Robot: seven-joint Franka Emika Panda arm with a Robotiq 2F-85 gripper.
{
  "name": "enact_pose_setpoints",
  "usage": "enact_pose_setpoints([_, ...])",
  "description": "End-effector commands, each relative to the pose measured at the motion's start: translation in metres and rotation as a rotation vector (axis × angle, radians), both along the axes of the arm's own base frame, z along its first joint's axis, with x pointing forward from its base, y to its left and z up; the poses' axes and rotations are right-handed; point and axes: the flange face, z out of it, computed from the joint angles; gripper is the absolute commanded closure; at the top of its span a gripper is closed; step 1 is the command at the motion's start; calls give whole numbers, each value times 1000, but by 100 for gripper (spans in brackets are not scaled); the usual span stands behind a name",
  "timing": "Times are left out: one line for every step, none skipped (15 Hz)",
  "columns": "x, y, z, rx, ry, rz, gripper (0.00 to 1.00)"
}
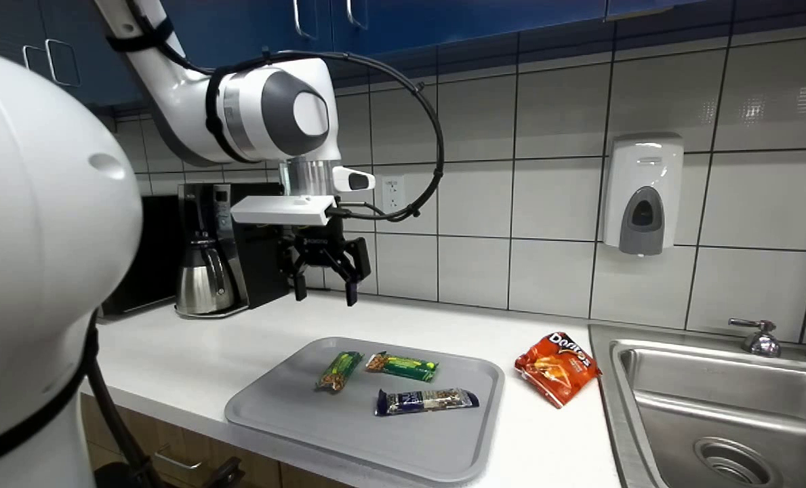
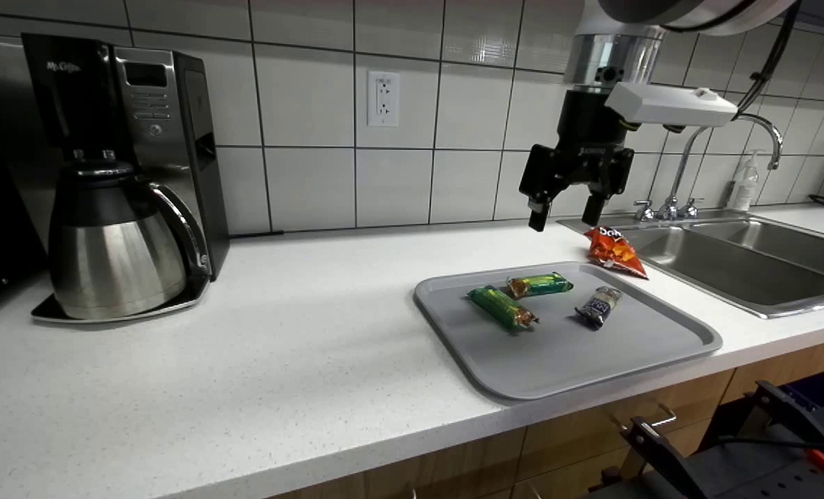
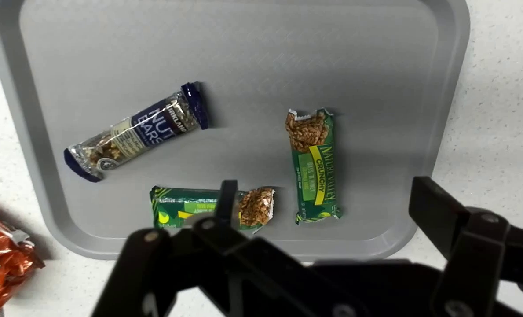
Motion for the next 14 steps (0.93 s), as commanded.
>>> enact_pose_setpoints([16, 11, -19, -13, -6, -25, 0])
enact_pose_setpoints([18, 12, -23, -16, -6, -28, 0])
enact_pose_setpoints([21, 13, -29, -17, -5, -30, 0])
enact_pose_setpoints([24, 14, -34, -21, -6, -32, 0])
enact_pose_setpoints([26, 16, -39, -27, -7, -31, 0])
enact_pose_setpoints([28, 17, -44, -30, -5, -30, 0])
enact_pose_setpoints([31, 18, -50, -32, -1, -30, 0])
enact_pose_setpoints([33, 19, -54, -36, 1, -29, 0])
enact_pose_setpoints([35, 21, -58, -39, 2, -29, 0])
enact_pose_setpoints([37, 22, -63, -41, 2, -27, 0])
enact_pose_setpoints([39, 23, -67, -45, 4, -27, 0])
enact_pose_setpoints([41, 24, -71, -48, 6, -27, 0])
enact_pose_setpoints([43, 25, -75, -47, 9, -29, 0])
enact_pose_setpoints([45, 26, -78, -50, 11, -31, 0])
